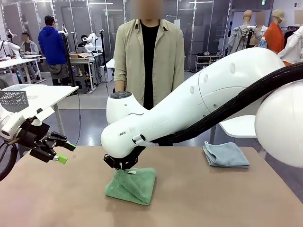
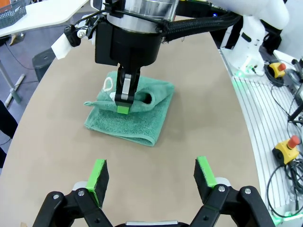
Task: Fold the towels and place them in the basket.
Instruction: When a person lays out a Towel with hook on the table, fold it in half twice.
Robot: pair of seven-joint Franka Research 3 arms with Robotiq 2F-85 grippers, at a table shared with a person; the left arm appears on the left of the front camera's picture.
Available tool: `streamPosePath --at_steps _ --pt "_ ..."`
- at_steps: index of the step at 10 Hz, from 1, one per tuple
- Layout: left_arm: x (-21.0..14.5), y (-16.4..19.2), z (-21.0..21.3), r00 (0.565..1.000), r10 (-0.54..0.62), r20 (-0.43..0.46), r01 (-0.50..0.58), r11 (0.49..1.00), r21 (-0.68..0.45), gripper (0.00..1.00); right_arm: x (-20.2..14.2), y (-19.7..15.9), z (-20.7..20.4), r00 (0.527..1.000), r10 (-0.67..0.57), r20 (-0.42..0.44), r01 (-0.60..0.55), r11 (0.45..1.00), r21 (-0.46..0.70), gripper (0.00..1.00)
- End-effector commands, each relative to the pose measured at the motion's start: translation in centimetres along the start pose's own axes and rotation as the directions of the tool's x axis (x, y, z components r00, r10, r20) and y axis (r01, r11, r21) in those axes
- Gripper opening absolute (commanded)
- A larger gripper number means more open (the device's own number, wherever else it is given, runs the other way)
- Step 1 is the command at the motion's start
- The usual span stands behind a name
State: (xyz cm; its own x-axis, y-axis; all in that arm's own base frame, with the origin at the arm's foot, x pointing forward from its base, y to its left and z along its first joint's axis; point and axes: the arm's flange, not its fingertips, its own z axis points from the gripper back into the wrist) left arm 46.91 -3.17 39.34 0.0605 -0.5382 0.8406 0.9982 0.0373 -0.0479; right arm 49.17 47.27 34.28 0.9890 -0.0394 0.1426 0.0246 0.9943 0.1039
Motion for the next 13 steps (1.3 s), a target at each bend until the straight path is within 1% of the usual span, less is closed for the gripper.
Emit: streamPosePath --at_steps 1,2,3,4,5,6,7,8,9,10,11,12,13 --pt "0.2 0.1 0.2 1.000 0.015 -0.011 -0.015 1.000 0.000 0.92 -0.2 0.0 -0.1 0.999 -0.031 0.025 0.030 0.999 0.033 0.28" --pt "0.2 0.1 0.2 1.000 0.015 -0.011 -0.015 1.000 0.000 0.92 -0.3 0.0 -0.1 0.999 -0.030 0.026 0.029 0.999 0.037 0.43" --pt "0.2 0.1 0.2 1.000 0.015 -0.011 -0.015 1.000 0.000 0.92 -0.4 0.0 0.0 0.999 -0.025 0.027 0.024 0.999 0.045 0.47" --pt "0.2 0.1 0.2 1.000 0.015 -0.011 -0.015 1.000 0.000 0.92 -0.6 -0.2 0.4 1.000 -0.023 0.020 0.022 0.998 0.054 0.62" --pt "0.2 0.1 0.2 1.000 0.015 -0.011 -0.015 1.000 0.000 0.92 -0.7 -0.6 1.0 1.000 -0.027 -0.003 0.027 0.998 0.055 0.45" --pt "0.2 0.1 0.2 1.000 0.015 -0.011 -0.015 1.000 0.000 0.92 -1.1 -1.5 2.0 0.999 -0.019 -0.050 0.021 0.999 0.032 0.45" --pt "0.2 0.1 0.2 1.000 0.015 -0.011 -0.015 1.000 0.000 0.92 -1.7 -3.0 3.8 0.997 0.006 -0.079 -0.003 1.000 0.030 0.45" --pt "0.2 0.1 0.2 1.000 0.015 -0.011 -0.015 1.000 0.000 0.92 -2.7 -5.0 6.0 0.990 0.090 -0.111 -0.087 0.996 0.029 0.45" --pt "0.2 0.1 0.2 1.000 0.015 -0.011 -0.015 1.000 0.000 0.92 -3.7 -7.3 8.1 0.982 0.142 -0.125 -0.139 0.990 0.034 0.45" --pt "0.2 0.1 0.2 1.000 0.015 -0.011 -0.015 1.000 0.000 0.92 -4.4 -9.6 9.6 0.977 0.135 -0.165 -0.134 0.991 0.019 0.45" --pt "0.2 0.1 0.2 1.000 0.015 -0.011 -0.015 1.000 0.000 0.92 -5.0 -11.9 10.9 0.977 0.134 -0.165 -0.133 0.991 0.022 0.45" --pt "0.2 0.1 0.2 1.000 0.015 -0.011 -0.015 1.000 0.000 0.92 -5.3 -13.8 11.9 0.983 0.117 -0.141 -0.115 0.993 0.026 0.45" --pt "0.2 0.1 0.2 1.000 0.015 -0.011 -0.015 1.000 0.000 0.92 -5.6 -15.5 12.7 0.991 0.096 -0.098 -0.093 0.995 0.031 0.45"
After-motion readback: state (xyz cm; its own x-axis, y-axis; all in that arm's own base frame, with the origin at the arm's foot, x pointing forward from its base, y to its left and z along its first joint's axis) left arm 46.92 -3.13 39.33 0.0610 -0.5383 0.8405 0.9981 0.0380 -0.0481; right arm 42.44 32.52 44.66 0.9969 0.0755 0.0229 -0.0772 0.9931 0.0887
